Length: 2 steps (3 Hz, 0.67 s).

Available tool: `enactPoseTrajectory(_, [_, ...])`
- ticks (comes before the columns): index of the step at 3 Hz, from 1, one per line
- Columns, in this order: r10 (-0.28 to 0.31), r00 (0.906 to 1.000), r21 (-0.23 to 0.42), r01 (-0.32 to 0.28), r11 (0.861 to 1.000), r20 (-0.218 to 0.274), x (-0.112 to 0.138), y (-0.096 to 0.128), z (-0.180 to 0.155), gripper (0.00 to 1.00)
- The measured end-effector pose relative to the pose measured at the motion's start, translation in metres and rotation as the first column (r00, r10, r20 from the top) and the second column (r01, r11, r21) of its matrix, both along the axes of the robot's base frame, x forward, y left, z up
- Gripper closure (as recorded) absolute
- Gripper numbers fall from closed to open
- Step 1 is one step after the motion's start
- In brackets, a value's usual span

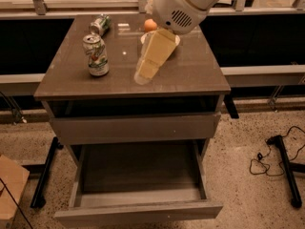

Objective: Place 7up can into middle drawer

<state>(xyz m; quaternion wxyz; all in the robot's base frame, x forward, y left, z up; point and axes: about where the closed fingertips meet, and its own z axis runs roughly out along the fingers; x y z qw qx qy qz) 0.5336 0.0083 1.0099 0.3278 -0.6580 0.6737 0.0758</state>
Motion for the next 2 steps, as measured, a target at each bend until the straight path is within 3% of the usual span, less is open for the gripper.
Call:
enactPoseTrajectory(1, [0.002,1.0000,0.013,-0.002,1.000,0.003,0.010,0.014,-0.011,0.00])
enactPoseTrajectory(2, [0.039,0.9989,0.046,-0.040,0.998,0.027,0.039,0.046,-0.025,0.00])
